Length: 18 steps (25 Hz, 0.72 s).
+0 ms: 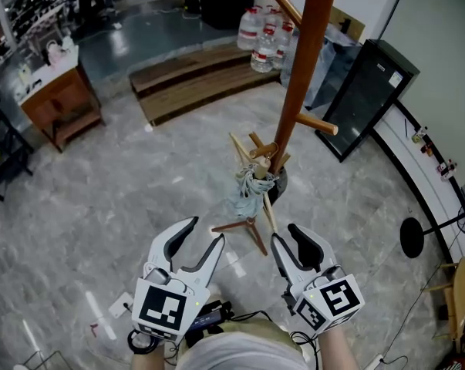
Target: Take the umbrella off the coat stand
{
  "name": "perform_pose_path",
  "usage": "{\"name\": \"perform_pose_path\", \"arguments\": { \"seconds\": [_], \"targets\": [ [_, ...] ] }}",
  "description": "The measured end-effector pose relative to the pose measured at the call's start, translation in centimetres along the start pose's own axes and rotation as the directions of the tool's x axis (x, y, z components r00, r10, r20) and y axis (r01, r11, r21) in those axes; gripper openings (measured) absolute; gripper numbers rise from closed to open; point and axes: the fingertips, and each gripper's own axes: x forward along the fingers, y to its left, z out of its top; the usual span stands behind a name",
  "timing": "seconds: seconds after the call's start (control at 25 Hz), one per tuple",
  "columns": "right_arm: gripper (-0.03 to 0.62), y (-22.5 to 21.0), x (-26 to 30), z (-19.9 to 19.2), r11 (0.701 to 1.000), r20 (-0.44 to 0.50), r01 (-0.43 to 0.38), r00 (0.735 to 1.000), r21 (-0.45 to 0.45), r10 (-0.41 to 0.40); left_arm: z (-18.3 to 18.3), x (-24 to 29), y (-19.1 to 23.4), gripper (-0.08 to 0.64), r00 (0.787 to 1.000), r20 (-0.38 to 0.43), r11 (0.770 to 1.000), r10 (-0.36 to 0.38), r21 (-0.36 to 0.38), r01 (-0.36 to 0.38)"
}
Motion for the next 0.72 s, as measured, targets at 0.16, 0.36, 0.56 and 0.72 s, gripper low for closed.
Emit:
{"name": "perform_pose_path", "arguments": {
  "seconds": [0.16,0.36,0.56,0.72],
  "targets": [
    [0.146,0.5,1.8,0.0,1.0,-0.014,0.012,1.0,-0.005,-0.012,-0.1,0.6,1.3,0.2,0.999,0.006,0.999,-0.038,0.001,0.038],
    [0.144,0.9,4.0,-0.1,0.999,-0.019,0.031,0.999,-0.007,-0.031,-0.6,1.1,2.8,0.206,0.998,0.003,0.998,-0.068,0.014,0.068],
    [0.146,0.3,5.3,-0.1,0.998,-0.019,0.067,0.998,-0.009,-0.067,-0.9,1.7,3.7,0.207,0.996,-0.003,0.996,-0.09,0.026,0.09],
    [0.144,-0.6,6.2,-0.3,0.995,-0.03,0.093,0.995,-0.017,-0.094,-1.3,2.2,4.4,0.207,0.995,-0.004,0.995,-0.097,0.022,0.097]
  ]
}}
